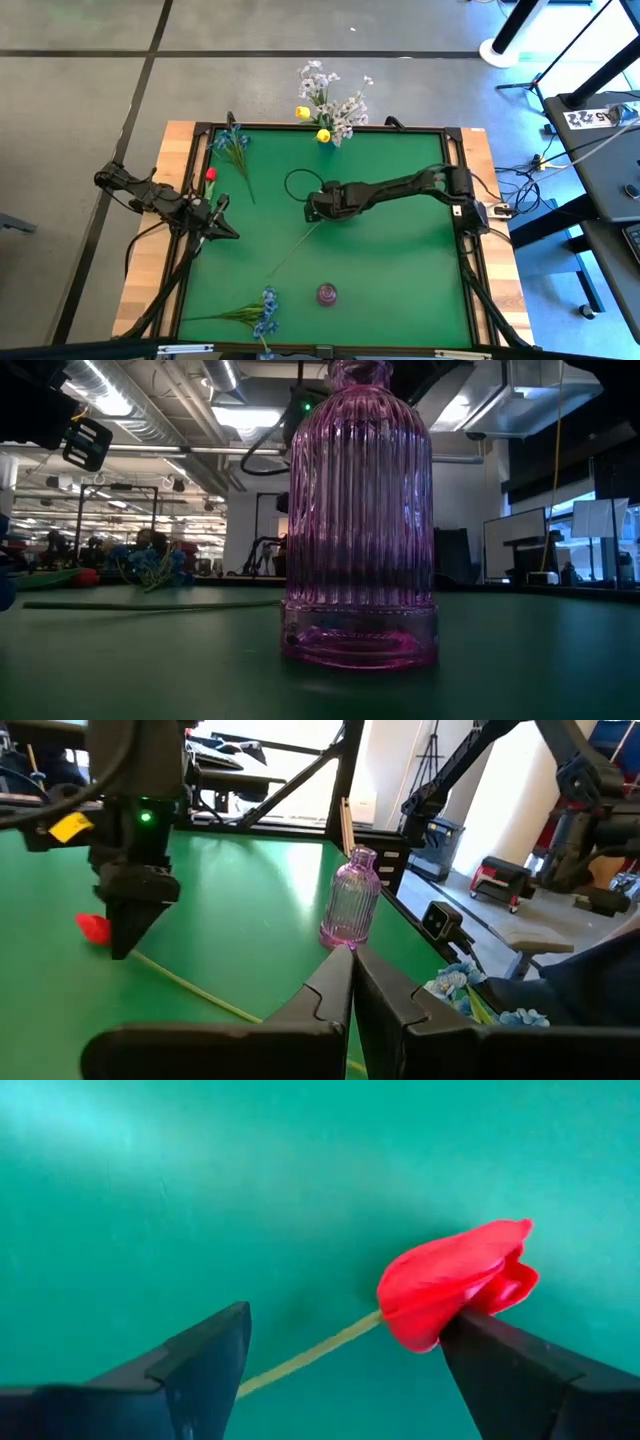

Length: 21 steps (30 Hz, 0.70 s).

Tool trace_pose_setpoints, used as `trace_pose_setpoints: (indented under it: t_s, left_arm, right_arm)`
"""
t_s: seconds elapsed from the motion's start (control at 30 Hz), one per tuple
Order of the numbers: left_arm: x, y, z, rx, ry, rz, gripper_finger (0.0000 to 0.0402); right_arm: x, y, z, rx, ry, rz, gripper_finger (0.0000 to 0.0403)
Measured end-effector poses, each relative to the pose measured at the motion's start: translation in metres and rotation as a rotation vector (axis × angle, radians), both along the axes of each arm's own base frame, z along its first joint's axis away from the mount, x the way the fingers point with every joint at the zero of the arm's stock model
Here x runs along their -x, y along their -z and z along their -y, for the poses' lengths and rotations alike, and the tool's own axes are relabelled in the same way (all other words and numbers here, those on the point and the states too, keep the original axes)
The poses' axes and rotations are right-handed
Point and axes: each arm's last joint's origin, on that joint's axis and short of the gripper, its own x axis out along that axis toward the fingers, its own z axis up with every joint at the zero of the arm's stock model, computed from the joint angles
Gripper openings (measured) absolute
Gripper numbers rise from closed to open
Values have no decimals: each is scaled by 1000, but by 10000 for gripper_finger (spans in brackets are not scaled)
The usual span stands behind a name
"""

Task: Sort flowers into vase by color
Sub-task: Put the right red tulip into the purple flower vase

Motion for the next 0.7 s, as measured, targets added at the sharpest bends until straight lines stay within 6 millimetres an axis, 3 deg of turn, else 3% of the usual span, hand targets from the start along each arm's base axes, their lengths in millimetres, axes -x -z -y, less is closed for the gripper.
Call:
trace_pose_setpoints:
  t_s: [0.13, 0.27, 0.37, 0.5, 0.7]
  left_arm:
    - [0, 0, 0, 0, 1, 0, 10]
    - [0, 0, 0, 1, 2, 1, 10]
    - [0, 0, 0, 1, 2, 0, 10]
    - [0, 0, 0, 1, 4, 0, 10]
    - [0, 0, 0, 0, 3, 0, 10]
  right_arm:
    - [6, -17, -6, 93, -31, -35, 319]
    - [9, -47, -4, 219, -13, -106, 319]
    - [4, -56, -7, 192, 8, -44, 319]
    - [-7, -44, -22, 99, 18, 22, 319]
    - [-22, -4, -30, 25, 16, 10, 319]
